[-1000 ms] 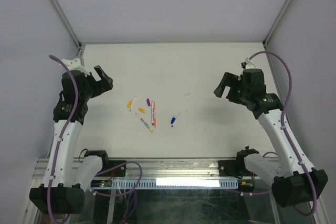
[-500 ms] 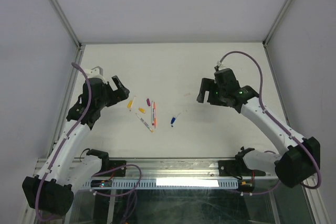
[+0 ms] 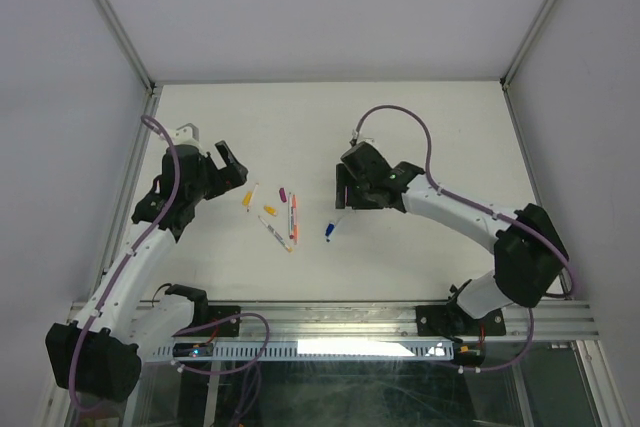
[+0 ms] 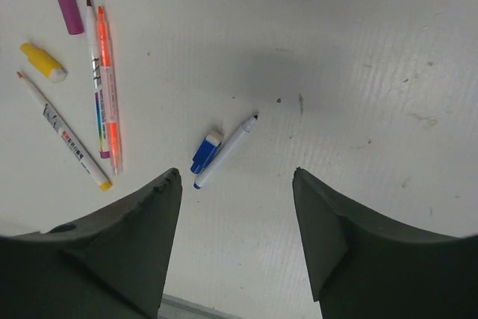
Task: Insert the pens into the pen caps
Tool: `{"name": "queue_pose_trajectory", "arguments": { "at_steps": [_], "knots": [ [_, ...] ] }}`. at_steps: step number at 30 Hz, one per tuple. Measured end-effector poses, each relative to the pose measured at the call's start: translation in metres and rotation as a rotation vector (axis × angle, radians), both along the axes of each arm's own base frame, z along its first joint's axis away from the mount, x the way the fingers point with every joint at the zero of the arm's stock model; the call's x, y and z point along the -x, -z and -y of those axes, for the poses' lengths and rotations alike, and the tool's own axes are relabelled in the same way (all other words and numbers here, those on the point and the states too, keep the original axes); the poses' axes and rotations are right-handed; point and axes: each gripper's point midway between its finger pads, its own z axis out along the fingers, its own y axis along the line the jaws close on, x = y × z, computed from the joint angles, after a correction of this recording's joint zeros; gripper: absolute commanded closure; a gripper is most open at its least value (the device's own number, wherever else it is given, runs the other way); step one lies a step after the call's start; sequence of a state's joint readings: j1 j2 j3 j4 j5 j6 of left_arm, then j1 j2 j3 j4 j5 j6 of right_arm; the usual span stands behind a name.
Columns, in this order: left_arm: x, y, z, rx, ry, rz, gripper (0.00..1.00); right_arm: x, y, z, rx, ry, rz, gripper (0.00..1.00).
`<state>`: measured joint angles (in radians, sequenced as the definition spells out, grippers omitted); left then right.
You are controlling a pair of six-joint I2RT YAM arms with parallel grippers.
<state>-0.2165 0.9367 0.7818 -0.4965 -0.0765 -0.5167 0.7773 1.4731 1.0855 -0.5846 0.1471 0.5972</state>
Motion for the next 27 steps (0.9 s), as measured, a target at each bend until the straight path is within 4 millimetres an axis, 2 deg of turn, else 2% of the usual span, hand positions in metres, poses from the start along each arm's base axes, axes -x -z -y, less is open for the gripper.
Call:
{"name": "queue_pose_trajectory", "arguments": {
  "at_steps": [6,13,21,27],
  "knots": [
    [-0.001,-0.009,0.0,-0.002,0.008,0.04,0.01,0.007,0.031,-0.01,0.072,0.056,-0.034,0.44],
    [-0.001,-0.012,0.0,-0.012,0.019,0.055,0.01,0.01,0.052,-0.012,0.113,0.128,-0.051,0.53],
    [-0.001,-0.012,0.0,-0.017,0.025,0.056,0.01,0.018,0.08,-0.016,0.161,0.141,-0.101,0.57],
    [-0.001,-0.012,0.0,-0.016,0.026,0.056,0.01,0.02,0.089,-0.016,0.175,0.152,-0.118,0.58]
  ]
}}
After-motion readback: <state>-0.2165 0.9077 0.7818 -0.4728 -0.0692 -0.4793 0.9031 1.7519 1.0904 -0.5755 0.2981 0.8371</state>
